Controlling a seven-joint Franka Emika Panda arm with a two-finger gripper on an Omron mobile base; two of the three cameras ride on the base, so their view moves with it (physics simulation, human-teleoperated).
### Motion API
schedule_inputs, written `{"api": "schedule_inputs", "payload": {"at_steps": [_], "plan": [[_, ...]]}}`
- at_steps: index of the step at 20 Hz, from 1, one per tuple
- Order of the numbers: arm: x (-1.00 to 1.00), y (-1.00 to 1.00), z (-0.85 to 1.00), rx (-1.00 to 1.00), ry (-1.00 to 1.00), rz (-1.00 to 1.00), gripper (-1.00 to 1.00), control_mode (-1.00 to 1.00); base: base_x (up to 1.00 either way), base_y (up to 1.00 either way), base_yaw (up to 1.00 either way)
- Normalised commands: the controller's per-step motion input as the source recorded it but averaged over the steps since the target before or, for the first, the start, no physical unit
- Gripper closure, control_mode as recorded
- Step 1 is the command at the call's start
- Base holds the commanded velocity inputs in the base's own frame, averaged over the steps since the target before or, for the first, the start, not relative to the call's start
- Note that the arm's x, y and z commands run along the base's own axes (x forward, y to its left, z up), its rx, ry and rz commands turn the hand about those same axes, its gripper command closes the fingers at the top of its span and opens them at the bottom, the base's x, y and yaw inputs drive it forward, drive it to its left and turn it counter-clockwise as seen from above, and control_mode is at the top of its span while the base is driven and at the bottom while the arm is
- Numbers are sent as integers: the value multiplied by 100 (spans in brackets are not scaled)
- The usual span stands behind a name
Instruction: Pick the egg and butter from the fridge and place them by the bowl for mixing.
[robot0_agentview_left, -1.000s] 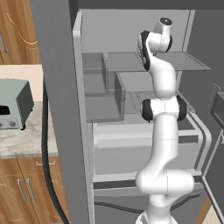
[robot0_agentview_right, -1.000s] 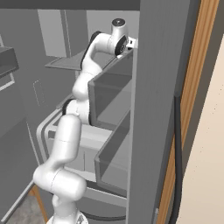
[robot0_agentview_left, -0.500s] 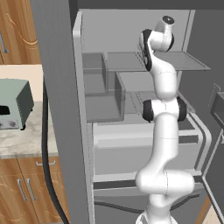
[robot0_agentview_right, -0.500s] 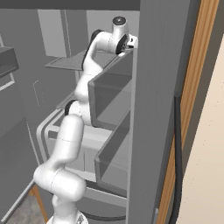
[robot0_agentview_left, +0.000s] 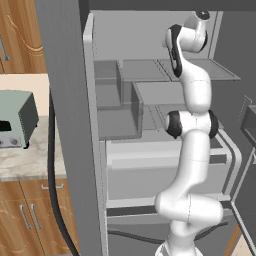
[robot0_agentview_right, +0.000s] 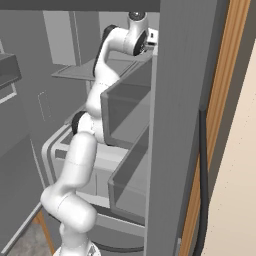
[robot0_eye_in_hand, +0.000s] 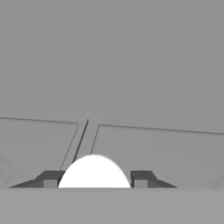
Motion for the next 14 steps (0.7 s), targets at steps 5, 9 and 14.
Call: {"api": "schedule_inputs", "payload": {"at_steps": [5,9,14], "plan": [[-2,0,-100,-14,-26,0,100,-100,0,0,0],[0,0,-9,0,-6,0,100,-100,0,0,0],[-26,19,-68,-4,-1,0,100,-100,0,0,0]]}}
